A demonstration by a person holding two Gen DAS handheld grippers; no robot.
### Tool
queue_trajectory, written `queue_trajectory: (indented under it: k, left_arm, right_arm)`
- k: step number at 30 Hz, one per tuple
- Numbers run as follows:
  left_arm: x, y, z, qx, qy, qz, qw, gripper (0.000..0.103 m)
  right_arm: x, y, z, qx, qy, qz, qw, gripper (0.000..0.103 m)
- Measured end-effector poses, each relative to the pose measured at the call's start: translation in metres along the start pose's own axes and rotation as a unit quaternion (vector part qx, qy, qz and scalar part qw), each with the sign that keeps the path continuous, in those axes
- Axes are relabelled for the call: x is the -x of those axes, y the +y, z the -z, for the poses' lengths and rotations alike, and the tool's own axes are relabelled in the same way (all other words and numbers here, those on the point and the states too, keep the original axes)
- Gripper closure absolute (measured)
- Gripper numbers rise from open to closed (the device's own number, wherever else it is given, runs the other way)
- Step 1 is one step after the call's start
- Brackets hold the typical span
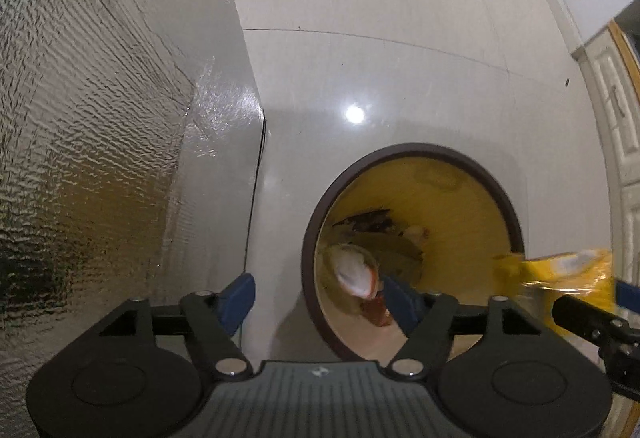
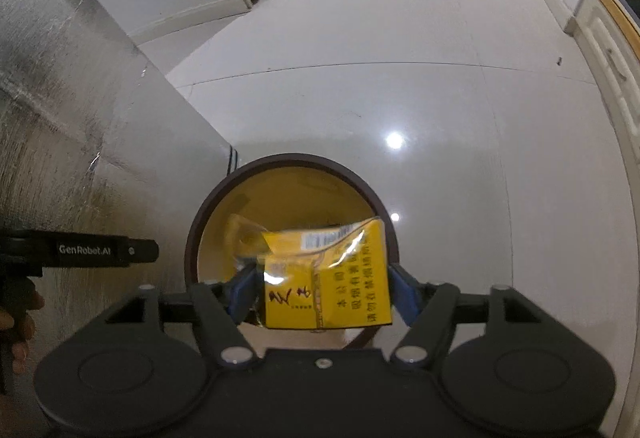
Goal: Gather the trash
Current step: 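Open the left tool over the bucket while the right tool lowers the yellow box, then raise both open tools from the bucket and return them over the table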
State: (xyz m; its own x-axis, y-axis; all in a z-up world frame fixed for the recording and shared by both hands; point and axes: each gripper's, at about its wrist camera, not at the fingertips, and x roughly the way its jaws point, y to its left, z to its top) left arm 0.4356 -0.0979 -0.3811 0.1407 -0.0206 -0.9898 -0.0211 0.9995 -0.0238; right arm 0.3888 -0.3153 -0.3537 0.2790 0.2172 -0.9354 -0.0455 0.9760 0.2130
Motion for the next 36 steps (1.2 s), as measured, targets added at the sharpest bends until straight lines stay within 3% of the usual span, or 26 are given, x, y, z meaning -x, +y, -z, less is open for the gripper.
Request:
queue_trajectory:
  k: [1,10,18,29,36]
  left_arm:
    - [0.0,0.0,0.0,-0.003,0.001,-0.001,1.0,0.027]
    - [0.001,-0.01,0.008,-0.03,0.009,0.006,0.9995,0.013]
    - [0.005,-0.005,0.012,-0.028,0.011,0.004,0.9995,0.001]
    - [0.018,0.006,0.032,-0.037,0.018,0.0,0.9992,0.0]
    - [0.039,0.007,0.044,-0.043,-0.001,0.006,0.999,0.0]
  right_arm:
    - [-0.001,0.001,0.0,0.004,0.003,0.001,1.0,0.018]
    - [-0.009,-0.005,0.007,0.022,0.042,0.034,0.998,0.011]
    - [-0.001,-0.02,0.015,0.007,0.043,0.054,0.998,0.0]
    - [0.008,-0.015,0.03,-0.007,0.041,0.075,0.996,0.0]
    - [0.023,-0.014,0.038,-0.016,0.035,0.073,0.997,0.0]
